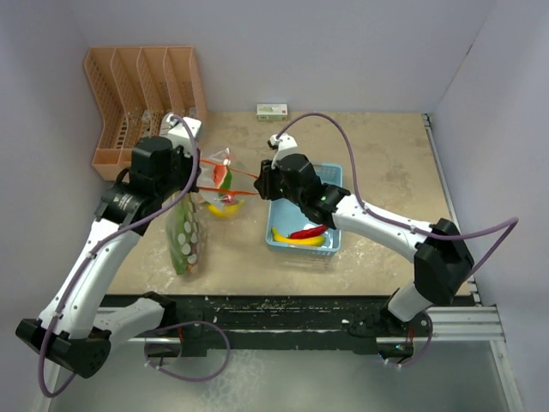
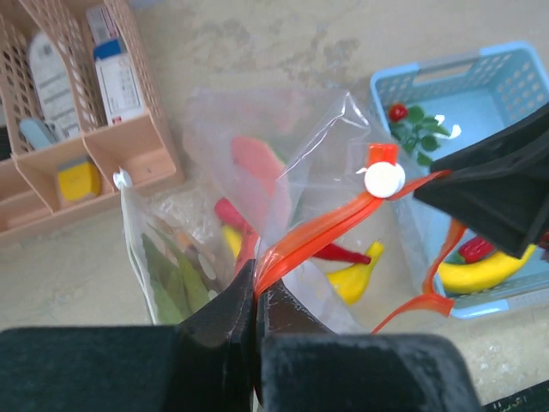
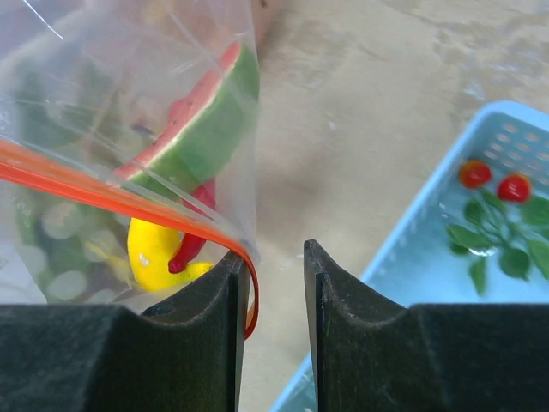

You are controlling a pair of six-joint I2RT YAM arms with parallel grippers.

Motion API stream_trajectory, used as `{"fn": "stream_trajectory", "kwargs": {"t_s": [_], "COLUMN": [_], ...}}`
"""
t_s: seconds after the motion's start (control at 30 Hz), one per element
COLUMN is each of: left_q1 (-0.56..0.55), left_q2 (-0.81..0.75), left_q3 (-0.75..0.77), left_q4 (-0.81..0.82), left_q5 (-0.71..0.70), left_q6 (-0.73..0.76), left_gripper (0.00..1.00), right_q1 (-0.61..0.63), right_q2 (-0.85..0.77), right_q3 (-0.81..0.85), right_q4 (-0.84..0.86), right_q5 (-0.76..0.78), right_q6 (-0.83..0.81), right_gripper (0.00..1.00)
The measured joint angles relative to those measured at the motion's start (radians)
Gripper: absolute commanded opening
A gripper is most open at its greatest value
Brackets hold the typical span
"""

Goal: Place the food in the zip-top bag and seal the zipper
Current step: Pick up the fake fruit from the bin.

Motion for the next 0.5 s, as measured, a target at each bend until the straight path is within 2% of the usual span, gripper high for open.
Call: {"fn": "stream_trajectory", "kwargs": {"t_s": [0.13,0.27,0.37,0.5], "left_q1": [0.002,0.005,0.008,0.008], "left_q2": [-0.034,-0.004,0.077,0.226], "left_q3": [0.020,-0.096,-0.255,-0.365], "left_q4": [0.023,0.156,0.303,0.362], "left_q5": [0.045,0.140,0.229,0.298], "left_q6": [0.008,-0.031,-0.107,-0.176], "left_gripper": [0.00,0.00,0.00,0.00], "right_q1": [-0.003,-0.013,-0.019,-0.019], "right_q2": [0.015,0.018,0.014,-0.023], "right_q3": [0.013,0.002,-0.011,-0.034], "right_q4": [0.043,0.034,0.018,-0.019], "right_q5": [-0.090,-0.129,-0.147,-0.145], "right_q6": [0.003,-0.005,-0.019,-0.038], "right_gripper": [0.45,0.57,0.59,0.59]}}
